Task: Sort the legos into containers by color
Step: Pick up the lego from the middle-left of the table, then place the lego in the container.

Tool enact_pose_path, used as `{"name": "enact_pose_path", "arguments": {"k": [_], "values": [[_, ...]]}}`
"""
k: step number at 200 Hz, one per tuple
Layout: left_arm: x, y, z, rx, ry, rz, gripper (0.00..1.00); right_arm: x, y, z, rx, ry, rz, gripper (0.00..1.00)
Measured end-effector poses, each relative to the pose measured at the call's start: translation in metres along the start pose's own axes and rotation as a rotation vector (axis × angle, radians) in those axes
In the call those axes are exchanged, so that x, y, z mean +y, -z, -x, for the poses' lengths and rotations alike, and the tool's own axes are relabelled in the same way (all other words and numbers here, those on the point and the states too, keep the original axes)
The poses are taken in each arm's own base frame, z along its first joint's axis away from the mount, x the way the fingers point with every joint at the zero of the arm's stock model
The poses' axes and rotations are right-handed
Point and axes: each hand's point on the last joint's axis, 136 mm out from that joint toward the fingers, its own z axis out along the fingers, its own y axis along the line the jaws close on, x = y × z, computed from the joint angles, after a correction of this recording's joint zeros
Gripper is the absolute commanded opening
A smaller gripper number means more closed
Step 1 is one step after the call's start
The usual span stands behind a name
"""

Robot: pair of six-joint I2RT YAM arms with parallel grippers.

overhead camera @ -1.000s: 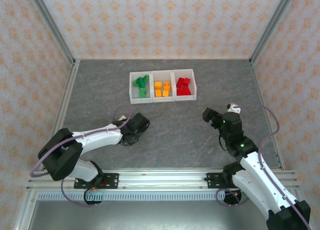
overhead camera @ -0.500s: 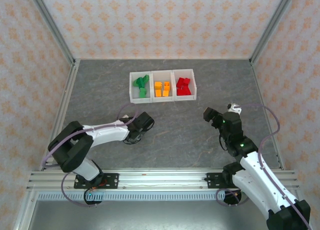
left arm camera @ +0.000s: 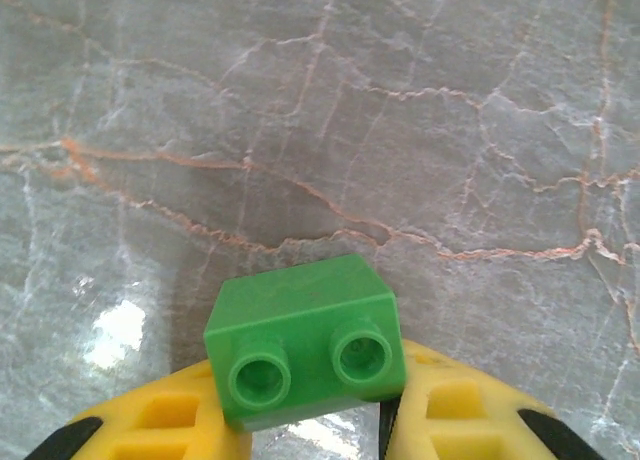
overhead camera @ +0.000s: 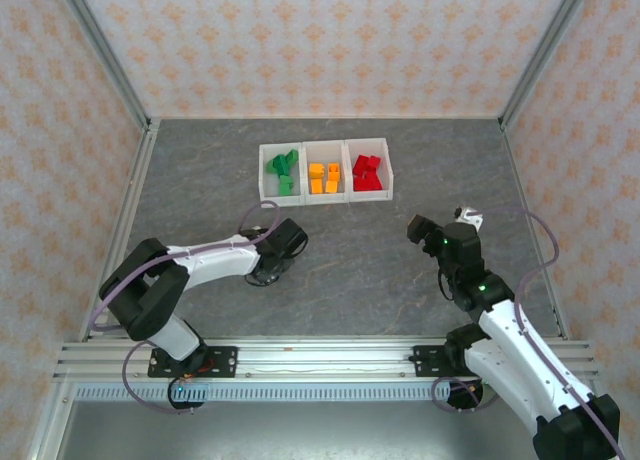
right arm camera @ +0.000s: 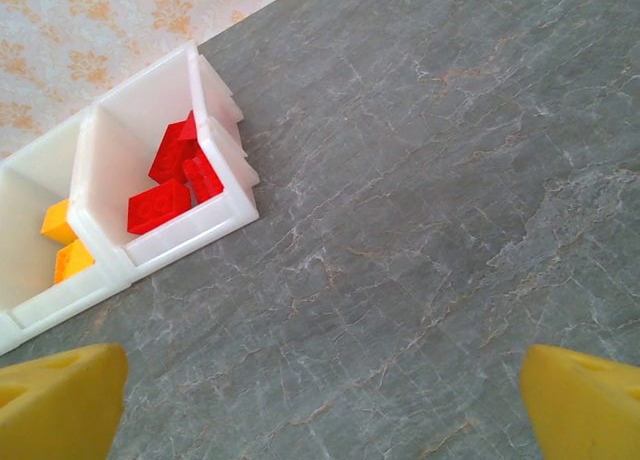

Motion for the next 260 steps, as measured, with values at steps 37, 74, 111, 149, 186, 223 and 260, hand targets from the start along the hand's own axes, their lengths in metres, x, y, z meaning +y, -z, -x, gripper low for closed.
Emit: {"name": "enact_pose_path", "arguments": {"k": [37,74,111,149,186,223,260], "values": [[-0.038,0.022,0.082,-0.134,0.001,-0.124,0.25,-0.002,-0.001,0.0,-0.002,0.002,-0.014,1.0],[-0.095,0.092,0.184,-0.31,-0.039,-0.291,0.3,-0.004,-0.001,0.0,-0.005,0.003,-0.024,1.0],[-0.164,0.125,0.255,-0.401,-0.172,-0.344,0.29,-0.007,-0.002,-0.002,0.003,0.008,-0.04,1.0],[-0.185,0.058,0.259,-0.306,-0.291,-0.23,0.26,-0.01,-0.002,-0.003,0.006,0.011,-0.053,1.0],[-0.163,-0.001,0.231,-0.174,-0.352,-0.09,0.26,-0.012,-0.002,-0.002,-0.003,0.012,-0.066,1.0],[-0.156,-0.004,0.231,-0.173,-0.364,-0.053,0.4,-0.014,-0.006,-0.006,0.016,0.021,-0.082,1.0],[-0.154,-0.006,0.229,-0.168,-0.392,-0.046,0.56,-0.017,-0.011,-0.013,0.044,0.037,-0.102,1.0]]}}
